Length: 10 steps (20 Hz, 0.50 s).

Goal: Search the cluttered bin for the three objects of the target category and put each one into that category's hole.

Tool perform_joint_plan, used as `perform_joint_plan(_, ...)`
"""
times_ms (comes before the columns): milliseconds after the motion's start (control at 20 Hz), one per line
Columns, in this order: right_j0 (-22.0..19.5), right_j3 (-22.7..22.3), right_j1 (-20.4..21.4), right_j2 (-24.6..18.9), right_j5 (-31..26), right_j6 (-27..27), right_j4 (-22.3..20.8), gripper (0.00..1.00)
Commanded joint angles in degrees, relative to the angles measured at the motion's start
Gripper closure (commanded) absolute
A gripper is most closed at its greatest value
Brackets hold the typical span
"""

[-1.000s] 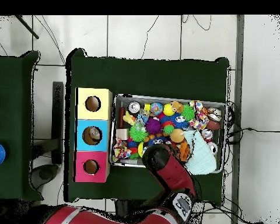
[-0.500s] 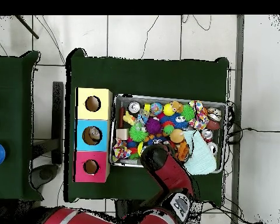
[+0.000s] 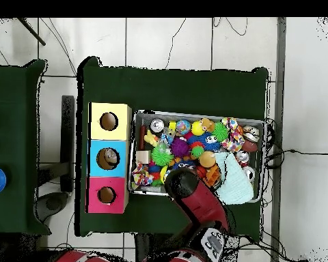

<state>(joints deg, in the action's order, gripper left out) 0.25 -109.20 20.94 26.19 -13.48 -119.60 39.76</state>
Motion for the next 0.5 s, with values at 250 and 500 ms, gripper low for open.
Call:
perform_joint_plan(250,2.5,2.7,-2.3,-4.2,-14.8,-12.5,-2.0,1.00)
perform_joint_plan(500,3.8,3.7,-3.3,-2.5,-15.9,-12.9,-2.2,1.00)
